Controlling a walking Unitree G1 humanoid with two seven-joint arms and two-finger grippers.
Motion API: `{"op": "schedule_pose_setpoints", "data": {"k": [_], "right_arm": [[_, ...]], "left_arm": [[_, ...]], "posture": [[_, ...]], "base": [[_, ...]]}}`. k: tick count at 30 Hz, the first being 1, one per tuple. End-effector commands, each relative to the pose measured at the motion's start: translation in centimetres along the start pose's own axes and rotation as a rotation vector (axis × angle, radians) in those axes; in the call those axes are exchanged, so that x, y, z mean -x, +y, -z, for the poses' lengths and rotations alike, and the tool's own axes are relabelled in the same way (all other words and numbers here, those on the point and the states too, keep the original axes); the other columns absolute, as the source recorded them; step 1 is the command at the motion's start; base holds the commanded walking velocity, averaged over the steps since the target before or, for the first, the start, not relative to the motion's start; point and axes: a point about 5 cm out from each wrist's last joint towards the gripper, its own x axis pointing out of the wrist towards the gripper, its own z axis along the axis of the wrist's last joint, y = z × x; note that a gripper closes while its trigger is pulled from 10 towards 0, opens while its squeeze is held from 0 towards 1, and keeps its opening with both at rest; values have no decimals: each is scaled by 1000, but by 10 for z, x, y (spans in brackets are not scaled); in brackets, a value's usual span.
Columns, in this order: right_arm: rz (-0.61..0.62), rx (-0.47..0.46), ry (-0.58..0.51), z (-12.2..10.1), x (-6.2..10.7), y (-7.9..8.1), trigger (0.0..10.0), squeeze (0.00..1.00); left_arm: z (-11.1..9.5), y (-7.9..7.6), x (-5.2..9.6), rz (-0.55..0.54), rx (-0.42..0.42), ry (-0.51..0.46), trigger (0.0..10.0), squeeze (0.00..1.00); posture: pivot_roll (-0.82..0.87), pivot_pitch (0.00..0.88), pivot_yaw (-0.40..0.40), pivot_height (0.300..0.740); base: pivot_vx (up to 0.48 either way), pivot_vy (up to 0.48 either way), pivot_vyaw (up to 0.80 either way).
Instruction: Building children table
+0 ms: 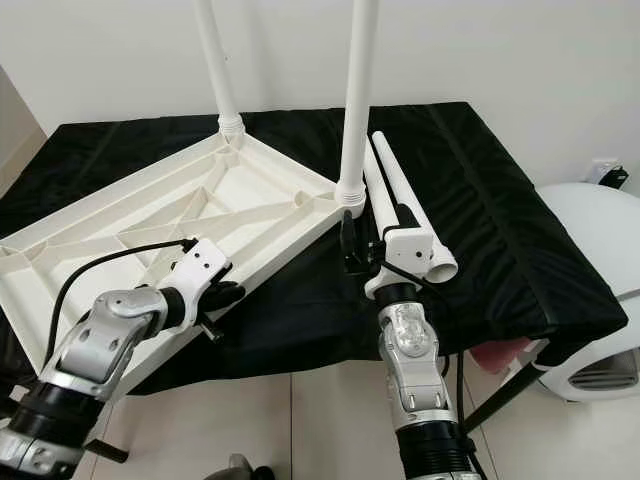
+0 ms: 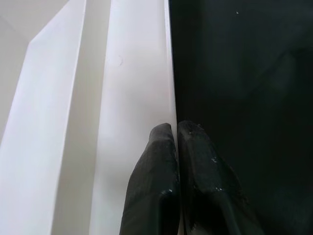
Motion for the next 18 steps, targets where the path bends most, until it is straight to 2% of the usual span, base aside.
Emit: {"op": "schedule_pose_setpoints", "data": {"k": [1,6,8,10,14,16,18], "right_arm": [[-1,-1,8,0,0,2,10000,0],[0,1,9,0,1,2,10000,0],[3,-1,7,-1,1,3,10000,0],[3,-2,6,-1,1,3,10000,0],[2,-6,-3,-3,0,6,10000,0],[2,-6,-4,-4,0,6,10000,0],[0,-6,-4,-4,0,7,10000,0]], "left_arm": [[1,7,-4,-126,14,27,10000,0],[-1,10,-9,-176,48,23,10000,0],[-8,19,-15,-264,102,1,10000,0],[-11,21,-17,-291,114,-6,10000,0],[-20,33,-27,-403,196,-29,10000,0],[-21,34,-29,-420,204,-31,10000,0],[-23,41,-32,-468,275,-44,10000,0]], "posture": [[-43,34,83,740],[-44,35,85,740],[-44,38,84,740],[-44,38,84,740],[-47,43,84,740],[-47,43,84,740],[-50,46,84,740]], "base": [[0,0,0],[0,0,0],[0,0,0],[0,0,0],[0,0,0],[0,0,0],[0,0,0]]}}
